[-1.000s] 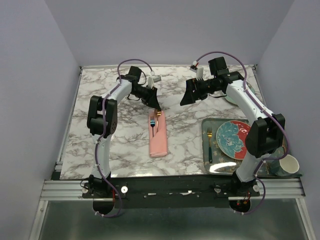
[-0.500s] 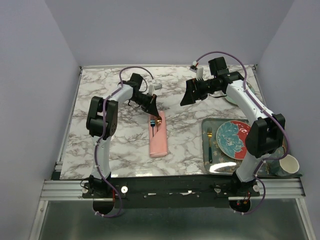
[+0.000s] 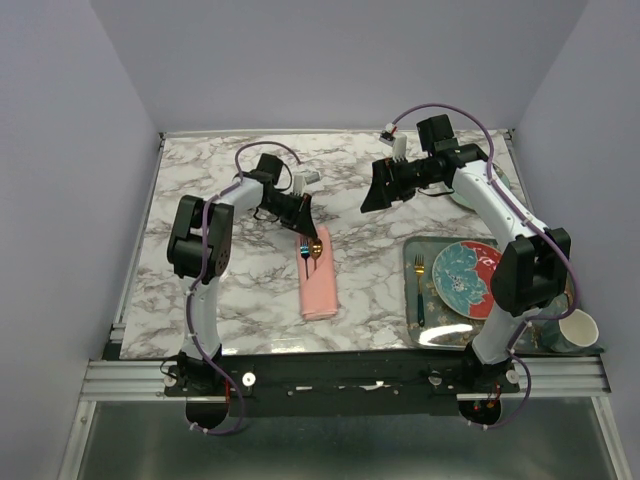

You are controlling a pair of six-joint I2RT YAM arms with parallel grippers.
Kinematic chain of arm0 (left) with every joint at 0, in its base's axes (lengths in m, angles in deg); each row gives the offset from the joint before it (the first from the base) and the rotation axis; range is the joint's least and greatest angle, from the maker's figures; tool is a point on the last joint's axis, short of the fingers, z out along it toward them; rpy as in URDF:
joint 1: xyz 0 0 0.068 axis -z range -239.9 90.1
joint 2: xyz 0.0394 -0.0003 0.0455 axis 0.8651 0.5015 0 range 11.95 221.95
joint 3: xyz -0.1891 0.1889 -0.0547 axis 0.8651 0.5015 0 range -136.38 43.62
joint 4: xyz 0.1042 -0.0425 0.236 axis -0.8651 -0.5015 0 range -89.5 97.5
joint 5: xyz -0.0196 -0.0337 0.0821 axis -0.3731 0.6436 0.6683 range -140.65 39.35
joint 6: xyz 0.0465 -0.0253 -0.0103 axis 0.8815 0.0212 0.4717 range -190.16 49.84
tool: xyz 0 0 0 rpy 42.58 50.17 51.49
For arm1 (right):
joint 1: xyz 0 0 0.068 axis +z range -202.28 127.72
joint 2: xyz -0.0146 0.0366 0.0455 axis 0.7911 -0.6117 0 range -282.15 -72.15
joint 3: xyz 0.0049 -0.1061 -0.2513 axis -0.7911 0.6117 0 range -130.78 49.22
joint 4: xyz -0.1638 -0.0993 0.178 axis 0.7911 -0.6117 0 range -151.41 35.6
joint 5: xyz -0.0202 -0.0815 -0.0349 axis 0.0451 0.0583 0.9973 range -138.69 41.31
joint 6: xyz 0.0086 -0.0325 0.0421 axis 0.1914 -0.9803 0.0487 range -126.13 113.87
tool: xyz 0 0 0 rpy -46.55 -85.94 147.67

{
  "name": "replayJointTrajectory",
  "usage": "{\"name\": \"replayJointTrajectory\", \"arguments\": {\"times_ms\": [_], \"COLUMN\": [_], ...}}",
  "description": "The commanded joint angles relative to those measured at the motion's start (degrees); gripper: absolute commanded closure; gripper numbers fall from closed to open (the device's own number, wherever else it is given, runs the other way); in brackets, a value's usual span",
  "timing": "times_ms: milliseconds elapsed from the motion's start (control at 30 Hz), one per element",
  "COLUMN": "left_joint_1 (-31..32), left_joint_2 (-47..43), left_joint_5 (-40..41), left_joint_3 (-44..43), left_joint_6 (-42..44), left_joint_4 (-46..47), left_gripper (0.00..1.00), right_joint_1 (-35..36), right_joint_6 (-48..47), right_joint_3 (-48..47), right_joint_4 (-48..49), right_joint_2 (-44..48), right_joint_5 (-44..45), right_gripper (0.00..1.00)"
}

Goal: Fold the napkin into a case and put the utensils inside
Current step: Insert the spoon into the folded napkin, then reset both arms

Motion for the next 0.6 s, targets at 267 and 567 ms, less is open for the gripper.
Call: {"name": "replayJointTrajectory", "arguments": {"times_ms": [267,567], "left_joint_1": [0.64,-1.89], "left_joint_2": [-5.6,-17.09], "left_joint_5": [3.52,12.3], "left_joint_3": [-2.51,-4.44], "left_joint_6": [-0.31,0.65], "left_joint_4": [4.66,5.46], "left_gripper": [0.66,0.01], "right_joint_1": [0.06,-0.47], "right_joint_6": [-0.58,-3.3], "right_joint_3": [-0.55,-2.39], "right_joint_4": [-0.85,-0.94], "right_joint_2": [1.12,2.17], "right_joint_5": [-1.17,2.25], "right_gripper": [0.0,0.0]}}
